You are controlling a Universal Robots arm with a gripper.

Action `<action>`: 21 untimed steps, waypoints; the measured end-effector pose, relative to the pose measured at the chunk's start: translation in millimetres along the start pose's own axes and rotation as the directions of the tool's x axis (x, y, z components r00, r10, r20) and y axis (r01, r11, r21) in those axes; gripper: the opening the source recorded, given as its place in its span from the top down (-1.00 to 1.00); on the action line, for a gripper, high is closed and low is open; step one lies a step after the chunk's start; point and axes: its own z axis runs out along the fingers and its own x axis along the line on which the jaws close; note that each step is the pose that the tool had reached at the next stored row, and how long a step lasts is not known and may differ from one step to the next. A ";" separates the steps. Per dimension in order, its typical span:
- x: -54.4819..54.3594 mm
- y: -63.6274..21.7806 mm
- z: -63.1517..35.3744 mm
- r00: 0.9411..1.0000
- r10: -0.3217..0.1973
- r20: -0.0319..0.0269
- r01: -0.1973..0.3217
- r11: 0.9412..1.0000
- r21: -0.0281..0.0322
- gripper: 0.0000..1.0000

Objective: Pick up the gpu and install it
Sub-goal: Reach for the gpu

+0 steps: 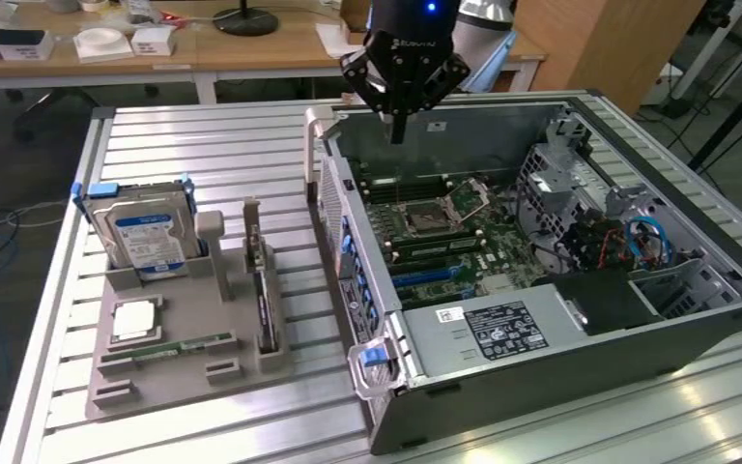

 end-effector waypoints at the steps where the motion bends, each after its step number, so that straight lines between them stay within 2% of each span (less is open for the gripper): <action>1: 1.9 -0.2 0.0 1.000 0.000 0.000 0.000 1.000 0.000 0.79; 21: 34.0 -3.3 -0.2 1.000 0.000 0.000 0.000 1.000 0.000 0.79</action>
